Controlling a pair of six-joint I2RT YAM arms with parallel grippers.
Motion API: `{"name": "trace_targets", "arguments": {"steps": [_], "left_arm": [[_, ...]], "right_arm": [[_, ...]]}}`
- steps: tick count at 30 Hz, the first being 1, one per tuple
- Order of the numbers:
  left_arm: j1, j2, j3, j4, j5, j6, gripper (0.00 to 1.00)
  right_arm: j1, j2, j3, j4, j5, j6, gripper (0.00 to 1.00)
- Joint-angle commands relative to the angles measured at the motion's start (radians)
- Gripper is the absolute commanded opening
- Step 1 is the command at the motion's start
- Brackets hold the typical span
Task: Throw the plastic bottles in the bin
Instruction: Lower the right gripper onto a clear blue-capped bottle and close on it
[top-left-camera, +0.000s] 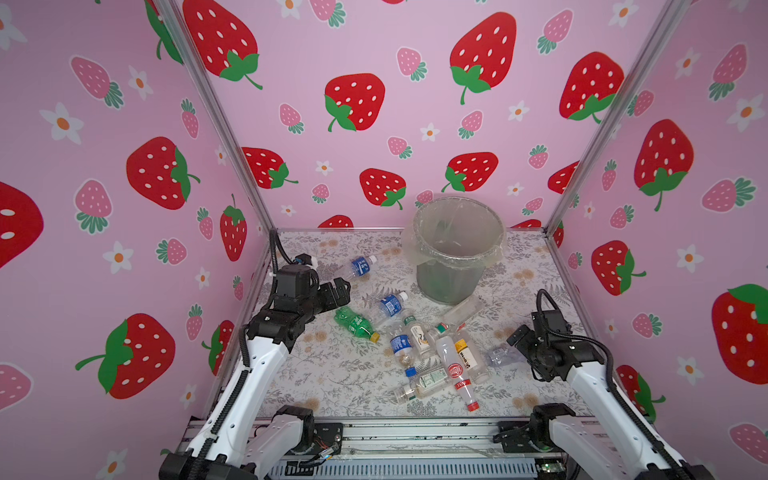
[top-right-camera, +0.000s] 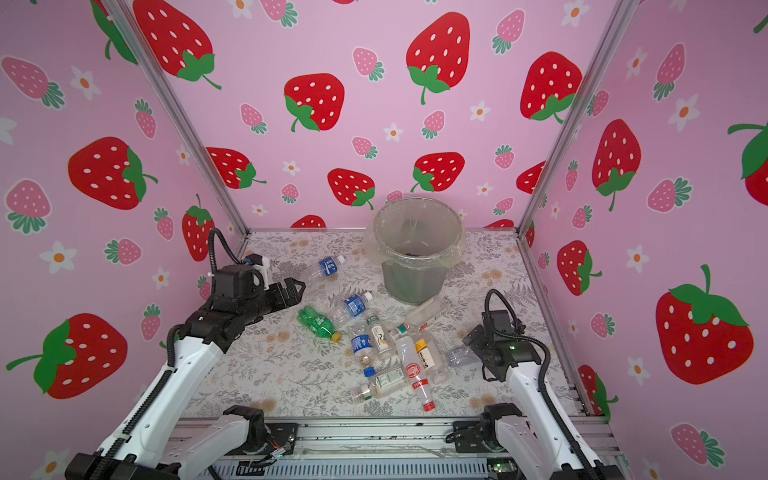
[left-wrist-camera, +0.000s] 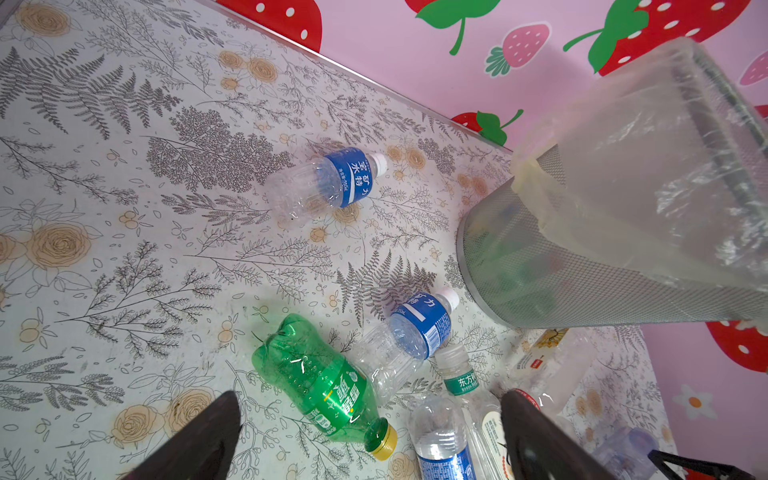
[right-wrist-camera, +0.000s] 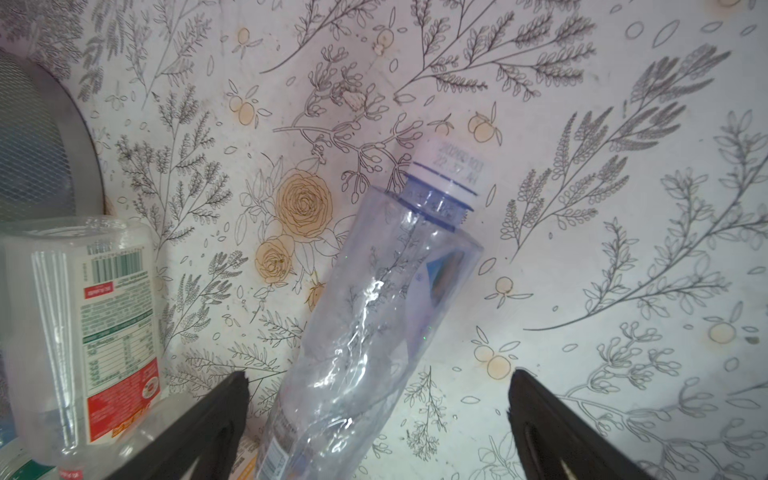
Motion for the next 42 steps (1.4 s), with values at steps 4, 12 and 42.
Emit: {"name": "trace_targets", "arguments": {"steps": [4,12,42], "left_arm": [[0.043,-0.021,-0.016,0.015,0.056,-0.004,0.99],[0.059,-0.002,-0.009,0.001,0.078,-0.007,0.99],[0.068,0.016,0.004,-0.037,0.072,0.007,0.99]], "right_arm": [[-0.004,0.017,-0.029,0.045,-0.002,0.054,0.99],[-0.002,0.041,-0.037,0.089,0.031,0.068,0.96],[-0.003,0.166,-0.069,0.227,0.003,0.056,0.72]]}}
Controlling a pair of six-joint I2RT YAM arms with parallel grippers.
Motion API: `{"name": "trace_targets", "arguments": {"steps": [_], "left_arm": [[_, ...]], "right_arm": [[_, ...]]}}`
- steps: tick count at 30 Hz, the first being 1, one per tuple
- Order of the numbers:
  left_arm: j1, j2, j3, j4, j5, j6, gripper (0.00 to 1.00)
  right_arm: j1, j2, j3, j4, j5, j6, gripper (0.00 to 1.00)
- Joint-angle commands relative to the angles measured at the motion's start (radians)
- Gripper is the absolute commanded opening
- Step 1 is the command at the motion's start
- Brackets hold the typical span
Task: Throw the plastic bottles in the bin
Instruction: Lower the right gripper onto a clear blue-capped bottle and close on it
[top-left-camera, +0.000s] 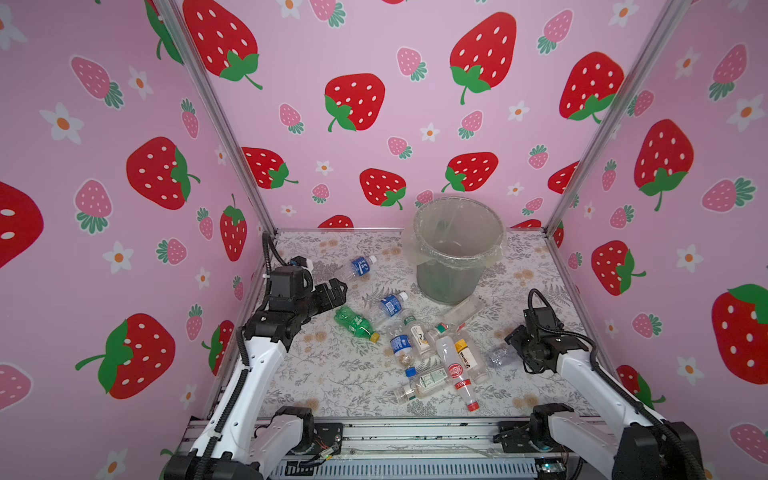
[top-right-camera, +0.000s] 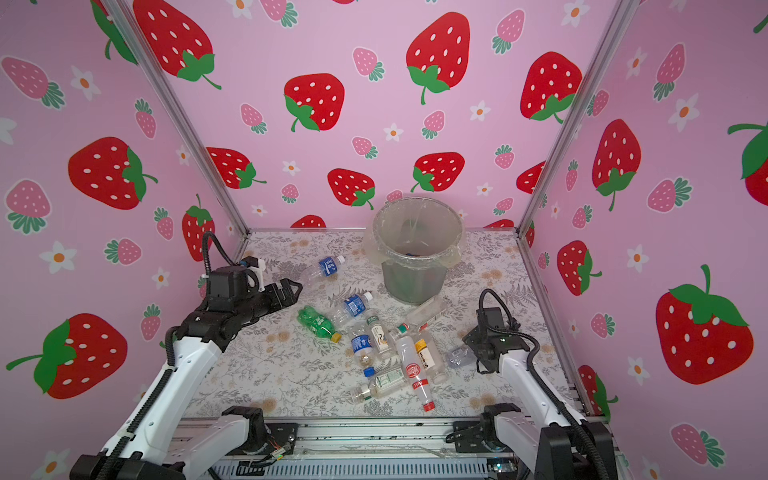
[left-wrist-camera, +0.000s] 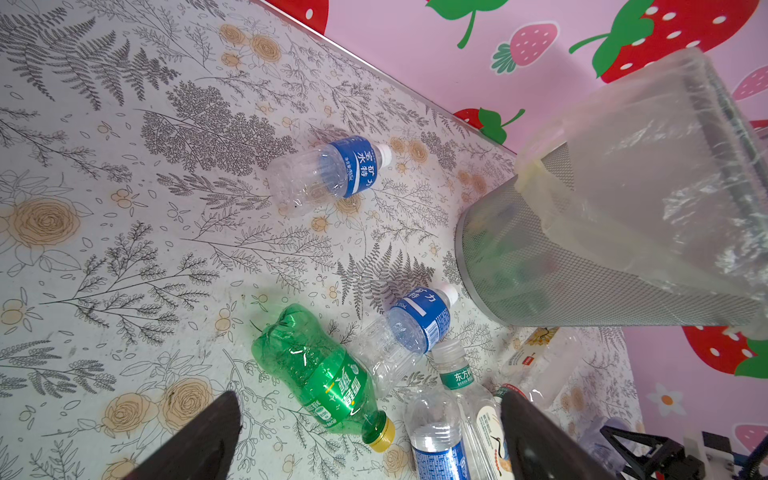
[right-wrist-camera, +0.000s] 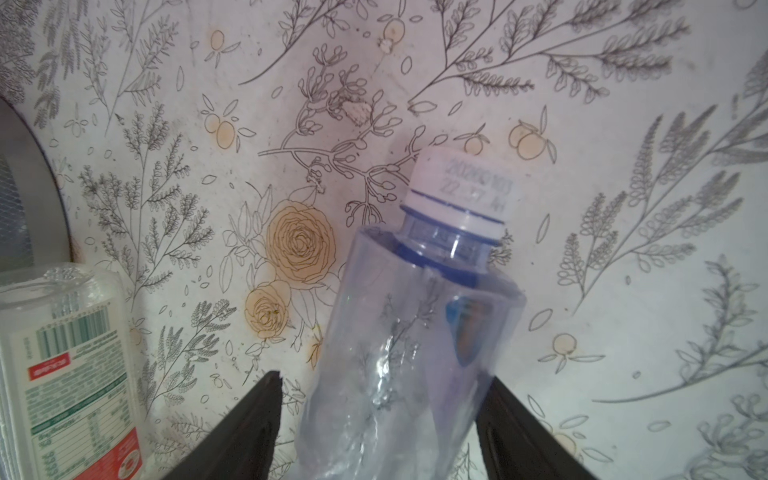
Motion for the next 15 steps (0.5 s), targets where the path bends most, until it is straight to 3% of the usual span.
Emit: {"name": "trace_targets", "arguments": {"steps": [1,7,15], "left_arm": [[0.005,0.008,0.019,-0.034,-0.004,0.015,0.99],[0.006,0.014,0.020,-0.038,-0.006,0.016,0.99],[0.006,0.030,0.033,-0.057,0.006,0.015,0.99]], "right_arm": [[-0.004,0.006,-0.014,0.011,-0.005,0.014,0.72],[-0.004,0.004,-0.021,0.011,-0.008,0.010,0.69],[-0.003,-0.027,-0.022,0.009,-0.013,-0.010,0.58]]}}
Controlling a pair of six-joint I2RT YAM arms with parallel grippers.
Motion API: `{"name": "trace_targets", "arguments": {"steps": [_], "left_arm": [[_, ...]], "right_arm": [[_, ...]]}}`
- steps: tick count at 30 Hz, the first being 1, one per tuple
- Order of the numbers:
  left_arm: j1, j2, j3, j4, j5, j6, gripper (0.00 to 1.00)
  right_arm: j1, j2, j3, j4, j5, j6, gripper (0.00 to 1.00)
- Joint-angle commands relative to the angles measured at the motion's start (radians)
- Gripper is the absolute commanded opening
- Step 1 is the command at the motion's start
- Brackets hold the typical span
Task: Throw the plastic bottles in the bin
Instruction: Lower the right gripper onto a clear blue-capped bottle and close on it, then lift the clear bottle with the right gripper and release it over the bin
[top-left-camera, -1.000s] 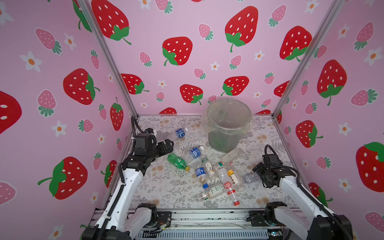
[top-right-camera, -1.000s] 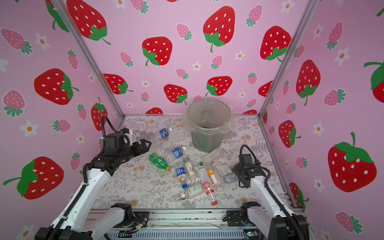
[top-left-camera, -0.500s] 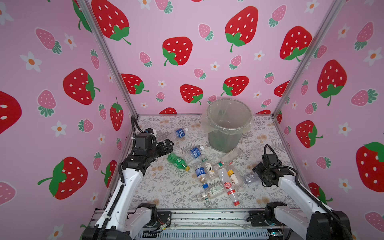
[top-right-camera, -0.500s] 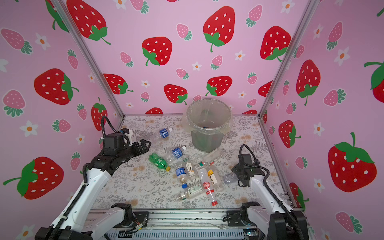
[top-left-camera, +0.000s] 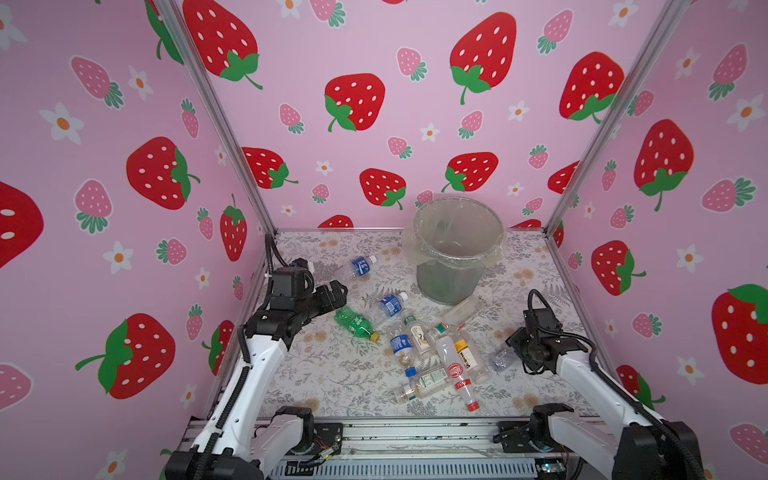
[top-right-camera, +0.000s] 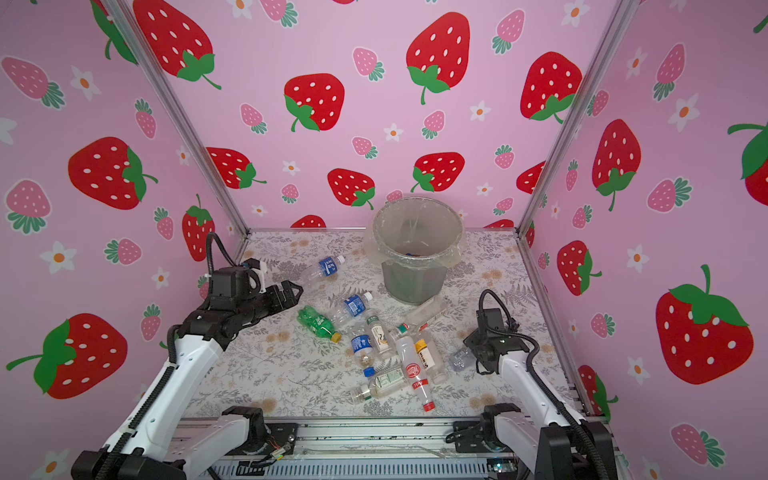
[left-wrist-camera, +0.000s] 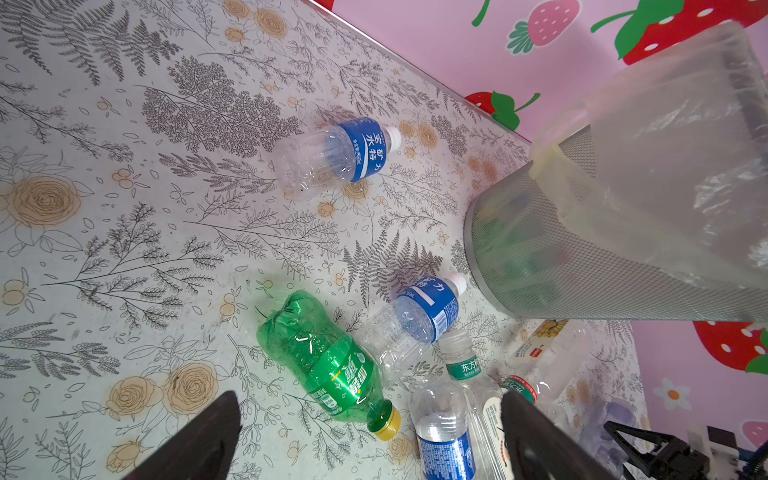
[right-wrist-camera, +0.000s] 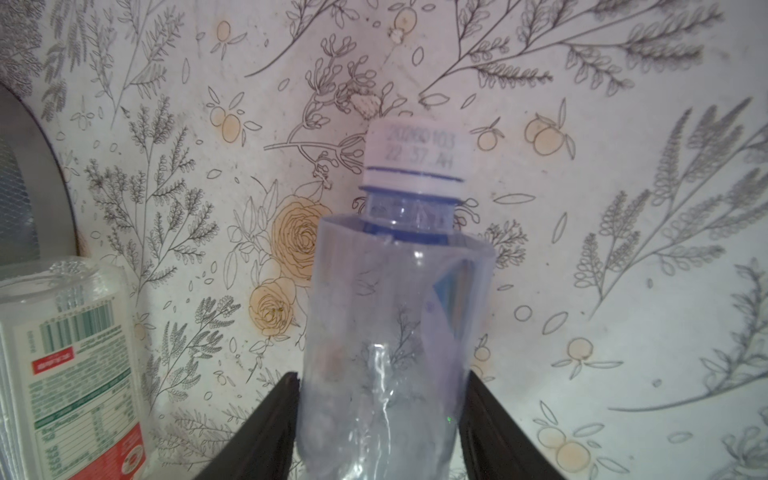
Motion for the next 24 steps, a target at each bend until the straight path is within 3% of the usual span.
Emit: {"name": "trace_targets", "arguments": {"steps": [1,13,24], "left_arm": [[0.007,0.017,0.035,-0.027,0.007,0.016,0.99],[0.007,0.027,0.036,-0.031,0.016,0.015,0.99],[0.008,0.046,0.044,-0.048,0.017,0.018,0.99]], "right_arm": [[-0.003,-0.022,-0.008,-0.014,0.003,-0.007,0.58],[-0.002,-0.173,0.044,-0.054,0.062,-0.075,0.54],[-0.003,-0.312,0.133,-0.053,0.076,-0.297,0.52]]}}
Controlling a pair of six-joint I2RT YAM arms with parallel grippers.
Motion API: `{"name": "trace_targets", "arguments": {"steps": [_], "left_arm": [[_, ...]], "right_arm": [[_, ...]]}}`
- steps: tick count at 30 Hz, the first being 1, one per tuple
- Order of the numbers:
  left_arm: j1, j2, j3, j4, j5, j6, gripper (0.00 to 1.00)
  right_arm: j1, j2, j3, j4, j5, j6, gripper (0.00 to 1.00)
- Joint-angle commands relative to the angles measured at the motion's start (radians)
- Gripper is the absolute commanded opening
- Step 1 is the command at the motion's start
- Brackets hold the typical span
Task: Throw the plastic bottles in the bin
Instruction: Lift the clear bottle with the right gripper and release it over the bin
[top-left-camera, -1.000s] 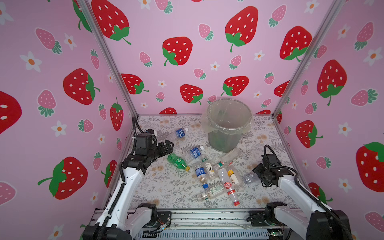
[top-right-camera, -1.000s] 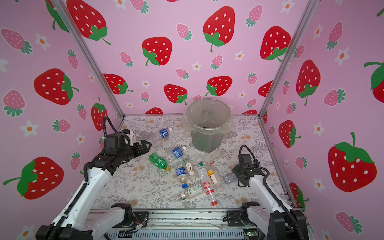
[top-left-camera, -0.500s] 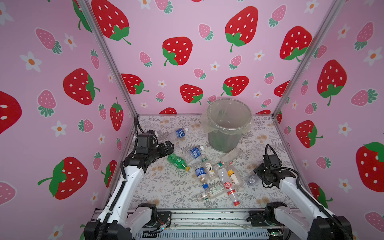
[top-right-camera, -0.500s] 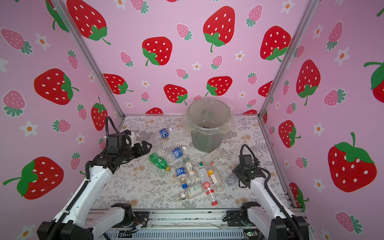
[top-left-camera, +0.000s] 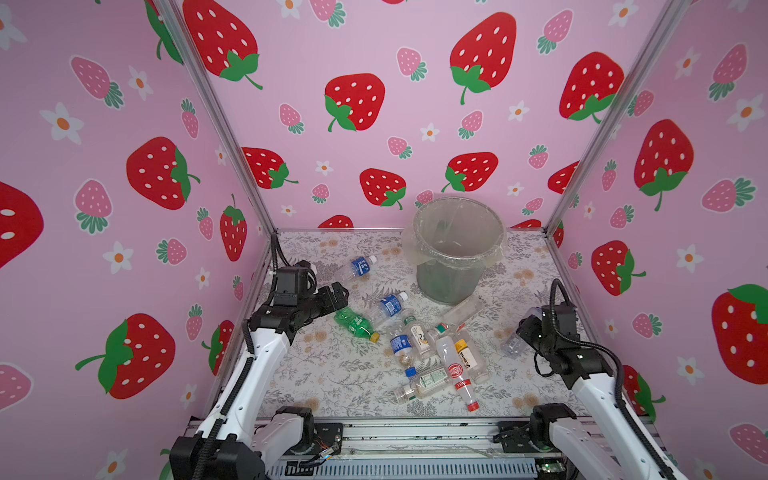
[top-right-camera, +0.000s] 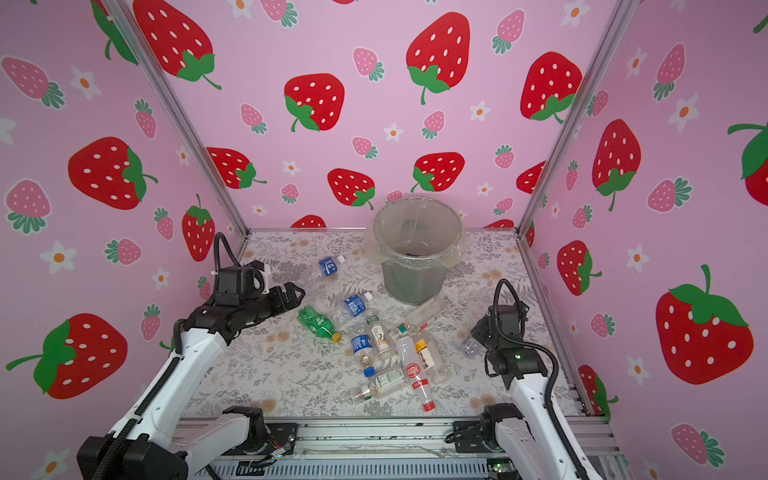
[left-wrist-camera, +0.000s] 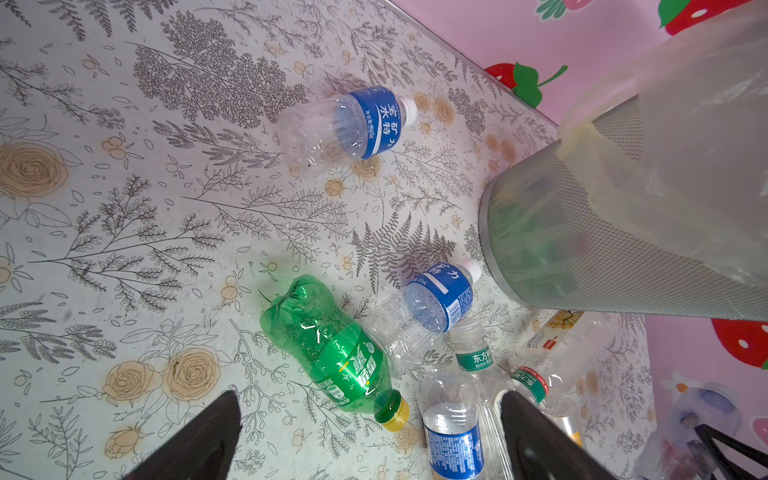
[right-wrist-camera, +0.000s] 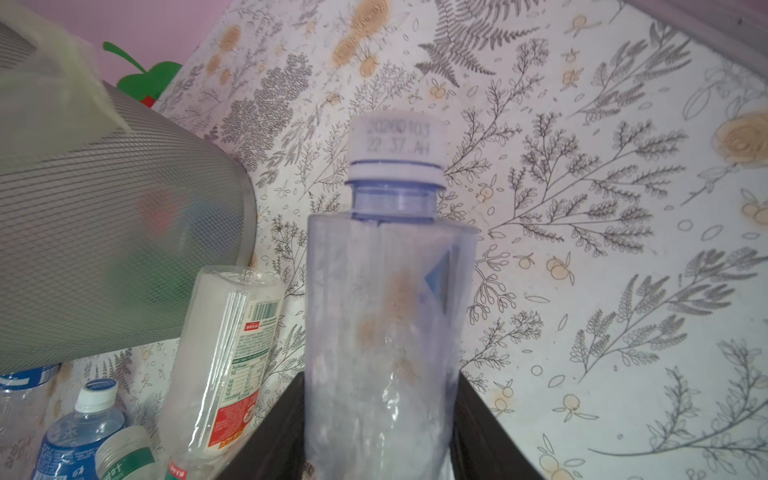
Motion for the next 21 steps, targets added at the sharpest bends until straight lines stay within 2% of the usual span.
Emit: {"name": "trace_targets", "arguments": {"steps": [1,10,21], "left_arm": [[0.006,-0.001,0.044,-0.029,0.005,0.018,0.99],[0.006,0.009,0.049,-0.048,-0.017,0.024,0.99],[0.006,0.008,0.052,-0.049,-0.016,0.024,0.99]], "right_arm": [[-0.003,-0.044,0.043,-0.007,0.019,-0.095,0.52],[-0.001,-0.195,0.082,0.123,-0.076,-0.213,0.50],[0.000,-0.321,0.059,0.312,-0.265,-0.324,0.50]]}}
